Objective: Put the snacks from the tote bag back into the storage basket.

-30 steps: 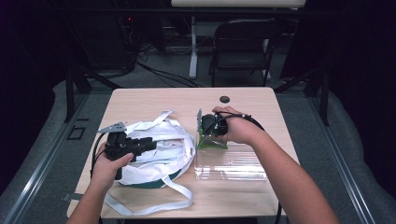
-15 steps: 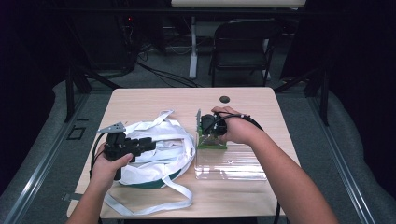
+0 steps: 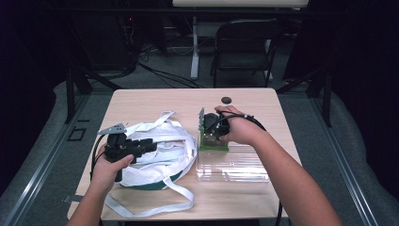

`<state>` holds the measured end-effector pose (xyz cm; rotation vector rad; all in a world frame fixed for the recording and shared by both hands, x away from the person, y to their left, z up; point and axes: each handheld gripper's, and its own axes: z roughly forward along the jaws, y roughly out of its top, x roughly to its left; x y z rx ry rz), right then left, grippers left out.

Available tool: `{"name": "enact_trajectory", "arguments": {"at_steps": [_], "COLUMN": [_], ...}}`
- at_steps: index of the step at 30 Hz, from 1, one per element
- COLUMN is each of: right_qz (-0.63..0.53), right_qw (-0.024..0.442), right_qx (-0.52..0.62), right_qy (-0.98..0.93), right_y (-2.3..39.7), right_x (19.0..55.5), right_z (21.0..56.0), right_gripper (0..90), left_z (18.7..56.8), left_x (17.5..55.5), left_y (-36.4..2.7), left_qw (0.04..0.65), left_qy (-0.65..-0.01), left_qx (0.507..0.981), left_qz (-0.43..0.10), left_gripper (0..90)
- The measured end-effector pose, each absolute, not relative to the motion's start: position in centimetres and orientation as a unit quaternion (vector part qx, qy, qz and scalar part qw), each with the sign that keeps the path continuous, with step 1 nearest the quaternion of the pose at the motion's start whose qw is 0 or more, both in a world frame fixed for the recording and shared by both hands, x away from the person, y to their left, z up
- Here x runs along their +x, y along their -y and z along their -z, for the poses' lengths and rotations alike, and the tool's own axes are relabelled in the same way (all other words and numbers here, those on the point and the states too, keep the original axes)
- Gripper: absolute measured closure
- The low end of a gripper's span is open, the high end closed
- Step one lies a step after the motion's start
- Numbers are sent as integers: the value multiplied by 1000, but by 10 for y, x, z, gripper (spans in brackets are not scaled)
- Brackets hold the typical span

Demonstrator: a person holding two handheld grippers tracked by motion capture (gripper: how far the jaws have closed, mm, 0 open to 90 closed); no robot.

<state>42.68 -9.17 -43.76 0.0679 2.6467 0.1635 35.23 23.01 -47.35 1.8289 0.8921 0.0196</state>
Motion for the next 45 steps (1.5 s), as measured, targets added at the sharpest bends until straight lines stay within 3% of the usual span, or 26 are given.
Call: {"name": "enact_trajectory", "arguments": {"at_steps": [45], "right_qz": [-93], "right_qw": [268], "right_qx": [39], "right_qy": [-958], "right_y": [94], "right_x": [424], "right_z": [414], "right_gripper": [492], "left_z": [473], "left_x": [353], "left_y": [-229], "left_qw": [527], "left_qy": [-374], "left_qx": [763], "left_qz": [-7], "left_gripper": [609]}}
